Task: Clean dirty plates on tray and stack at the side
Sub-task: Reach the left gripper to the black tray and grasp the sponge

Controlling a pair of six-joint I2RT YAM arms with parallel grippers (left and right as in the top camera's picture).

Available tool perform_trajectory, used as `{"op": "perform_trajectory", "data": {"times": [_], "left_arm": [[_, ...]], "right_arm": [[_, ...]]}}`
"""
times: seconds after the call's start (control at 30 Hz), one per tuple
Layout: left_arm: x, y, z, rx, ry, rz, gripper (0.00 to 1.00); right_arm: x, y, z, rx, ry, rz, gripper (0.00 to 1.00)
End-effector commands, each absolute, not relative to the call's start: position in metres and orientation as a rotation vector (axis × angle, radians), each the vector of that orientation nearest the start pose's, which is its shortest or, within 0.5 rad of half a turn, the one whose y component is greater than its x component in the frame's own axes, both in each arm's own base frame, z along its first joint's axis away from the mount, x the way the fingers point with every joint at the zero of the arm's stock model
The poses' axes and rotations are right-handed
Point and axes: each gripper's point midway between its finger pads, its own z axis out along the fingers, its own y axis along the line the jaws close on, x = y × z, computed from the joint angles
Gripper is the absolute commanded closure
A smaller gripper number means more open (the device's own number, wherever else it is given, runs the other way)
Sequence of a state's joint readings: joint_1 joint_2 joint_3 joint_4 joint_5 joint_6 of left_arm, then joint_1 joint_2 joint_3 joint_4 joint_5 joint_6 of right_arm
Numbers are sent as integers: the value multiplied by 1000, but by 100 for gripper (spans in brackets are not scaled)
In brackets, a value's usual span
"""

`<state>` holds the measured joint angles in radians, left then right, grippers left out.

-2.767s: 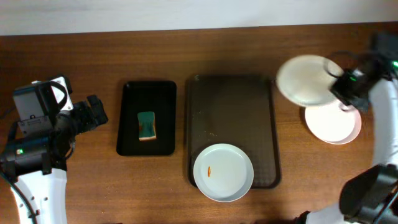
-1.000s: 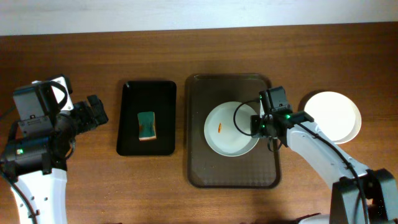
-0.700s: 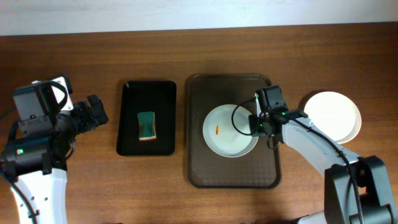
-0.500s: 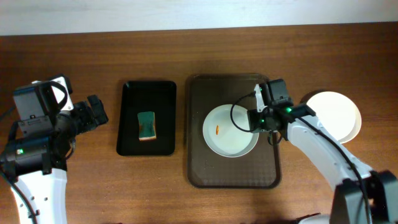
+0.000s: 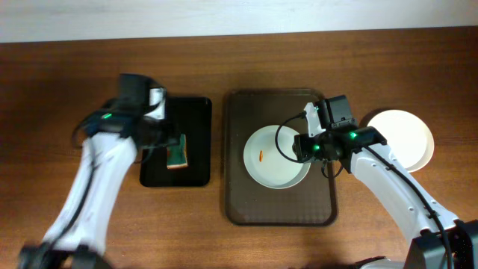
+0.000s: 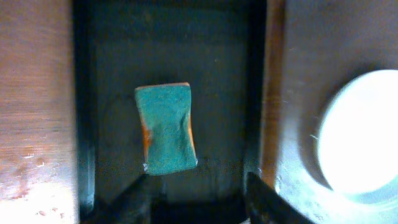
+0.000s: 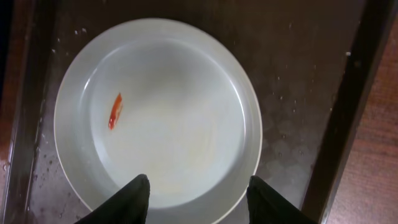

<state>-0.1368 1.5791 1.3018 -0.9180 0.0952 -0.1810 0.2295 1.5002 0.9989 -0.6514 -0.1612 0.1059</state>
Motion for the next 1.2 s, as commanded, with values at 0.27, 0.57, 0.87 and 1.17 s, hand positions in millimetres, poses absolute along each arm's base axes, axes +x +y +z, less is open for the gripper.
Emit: {"op": "perform_trajectory", "data": {"times": [0.27, 0.57, 0.87, 1.17], "left_arm": [[368, -47, -37, -195, 3111, 76, 100], [394, -52, 69, -225, 2971, -73, 63], [361, -21, 14, -337, 3002, 143, 100], [362, -27, 18, -287, 2962, 74, 100]], "right_arm": [[335, 108, 102, -210, 2695, 339, 47], [334, 108, 102, -210, 2698, 338, 47], [334, 108, 102, -210, 2698, 338, 46], [334, 108, 102, -210, 2698, 339, 46]]}}
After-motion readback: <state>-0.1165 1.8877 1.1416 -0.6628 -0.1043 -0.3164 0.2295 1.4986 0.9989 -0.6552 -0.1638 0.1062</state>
